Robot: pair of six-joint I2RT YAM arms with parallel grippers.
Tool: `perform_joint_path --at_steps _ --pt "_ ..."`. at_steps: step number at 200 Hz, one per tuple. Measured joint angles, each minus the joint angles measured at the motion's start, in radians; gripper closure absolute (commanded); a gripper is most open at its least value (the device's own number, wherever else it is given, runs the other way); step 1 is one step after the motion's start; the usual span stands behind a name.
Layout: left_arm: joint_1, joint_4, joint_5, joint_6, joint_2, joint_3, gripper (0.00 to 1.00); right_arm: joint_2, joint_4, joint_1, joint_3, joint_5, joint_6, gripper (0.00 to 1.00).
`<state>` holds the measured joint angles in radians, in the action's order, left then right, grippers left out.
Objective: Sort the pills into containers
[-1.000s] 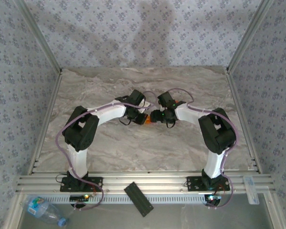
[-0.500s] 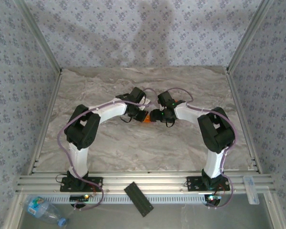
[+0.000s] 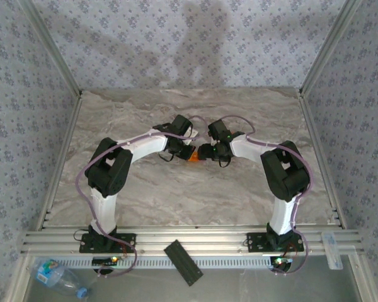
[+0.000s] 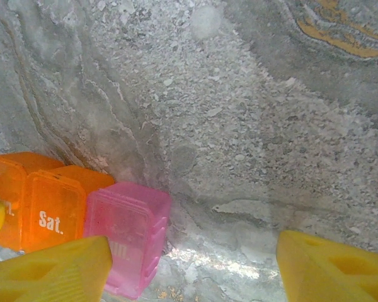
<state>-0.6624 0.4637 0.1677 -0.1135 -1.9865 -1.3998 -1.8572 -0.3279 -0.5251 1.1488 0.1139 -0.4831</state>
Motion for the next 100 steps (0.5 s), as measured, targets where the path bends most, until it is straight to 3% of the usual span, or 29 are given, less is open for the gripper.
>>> perform_joint_path --at_steps 100 --pt "-0.002 -0.018 -0.037 0.006 -0.012 0.0 1.0 -0.006 -0.006 0.0 0.009 0.003 0.0 0.28"
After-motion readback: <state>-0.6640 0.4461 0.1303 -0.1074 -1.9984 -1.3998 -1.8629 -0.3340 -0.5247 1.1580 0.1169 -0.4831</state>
